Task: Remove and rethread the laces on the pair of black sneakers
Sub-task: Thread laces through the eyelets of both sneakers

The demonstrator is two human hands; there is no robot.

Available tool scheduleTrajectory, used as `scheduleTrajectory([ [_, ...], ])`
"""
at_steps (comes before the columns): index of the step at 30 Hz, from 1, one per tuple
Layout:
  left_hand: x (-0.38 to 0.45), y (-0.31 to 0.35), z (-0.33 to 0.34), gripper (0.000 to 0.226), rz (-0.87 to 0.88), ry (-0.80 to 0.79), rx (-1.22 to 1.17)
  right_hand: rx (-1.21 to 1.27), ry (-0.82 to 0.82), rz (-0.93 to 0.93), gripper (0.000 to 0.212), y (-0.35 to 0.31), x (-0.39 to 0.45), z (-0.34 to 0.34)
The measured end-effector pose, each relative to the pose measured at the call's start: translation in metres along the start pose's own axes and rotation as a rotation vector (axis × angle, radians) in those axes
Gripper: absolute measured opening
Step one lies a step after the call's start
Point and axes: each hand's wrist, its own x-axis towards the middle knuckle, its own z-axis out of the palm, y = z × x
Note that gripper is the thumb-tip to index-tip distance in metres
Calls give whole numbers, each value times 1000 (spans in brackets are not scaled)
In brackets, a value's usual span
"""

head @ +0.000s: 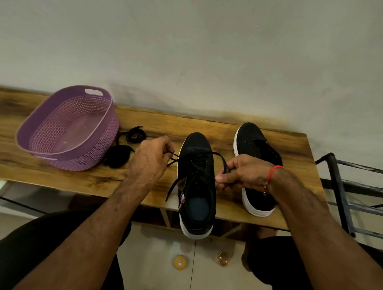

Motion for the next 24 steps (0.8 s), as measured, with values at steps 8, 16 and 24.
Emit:
scheduleTrajectory([
  [8,4,-2,-4,47,-12,-171,-46,763,210,-315,14,-16,-10,-12],
  [16,1,5,4,70,43,-241,51,1152,601,-419,18,-15,-14,-57],
  [24,-4,9,0,44,103,-152,-13,836,902,-551,20,-17,-30,-65],
])
